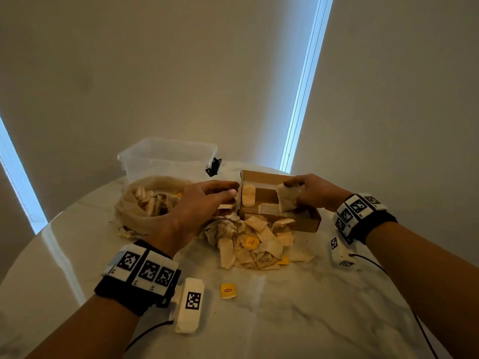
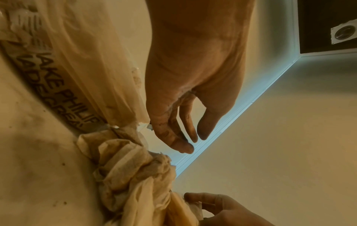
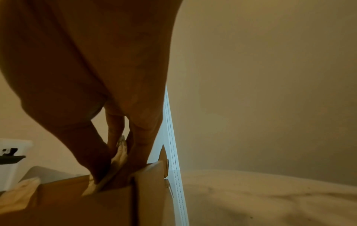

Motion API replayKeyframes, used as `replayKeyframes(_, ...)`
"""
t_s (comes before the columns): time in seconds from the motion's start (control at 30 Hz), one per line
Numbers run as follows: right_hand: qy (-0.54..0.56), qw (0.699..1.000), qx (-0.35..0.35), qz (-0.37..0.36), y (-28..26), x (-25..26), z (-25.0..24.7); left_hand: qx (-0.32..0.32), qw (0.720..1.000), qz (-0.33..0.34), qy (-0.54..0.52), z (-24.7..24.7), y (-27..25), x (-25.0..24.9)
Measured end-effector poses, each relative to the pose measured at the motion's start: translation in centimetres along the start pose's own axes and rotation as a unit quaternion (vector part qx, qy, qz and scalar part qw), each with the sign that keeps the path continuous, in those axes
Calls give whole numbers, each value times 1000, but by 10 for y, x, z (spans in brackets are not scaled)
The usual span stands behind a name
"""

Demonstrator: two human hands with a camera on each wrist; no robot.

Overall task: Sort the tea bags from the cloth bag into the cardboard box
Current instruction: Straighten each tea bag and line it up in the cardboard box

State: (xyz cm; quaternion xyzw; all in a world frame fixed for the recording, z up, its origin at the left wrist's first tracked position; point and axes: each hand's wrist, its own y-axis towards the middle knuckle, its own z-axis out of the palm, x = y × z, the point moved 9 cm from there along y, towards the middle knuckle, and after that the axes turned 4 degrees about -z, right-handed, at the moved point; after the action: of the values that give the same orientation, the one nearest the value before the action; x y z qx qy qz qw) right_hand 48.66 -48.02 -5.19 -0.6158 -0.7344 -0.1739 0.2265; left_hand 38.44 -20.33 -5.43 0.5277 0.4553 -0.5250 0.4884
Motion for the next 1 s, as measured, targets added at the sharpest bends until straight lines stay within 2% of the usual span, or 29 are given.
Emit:
replayKeyframes(0.17,-62,998,-25,-3,0,2,-6,1,1000,3,6,0,0,-1)
replayKeyframes(0.5,-174,977,-119,-11,4,2,-14,3,1000,4,11,1,0,-1)
replayKeyframes(0.67,-220,949,-222,-44,-8,21,-42,1,1000,10,8,0,0,-2)
replayKeyframes(0.73,-217,952,-207,-61,-8,27,-38,-1,1000,9,10,0,1,-1)
replayKeyframes(0.9,-247,967,-50,-38,-3,18,7,3,1000,10,15,2,0,-1)
replayKeyframes(1.0,-251,966,-43,-38,-2,19,10,7,1000,12,14,1,0,-2)
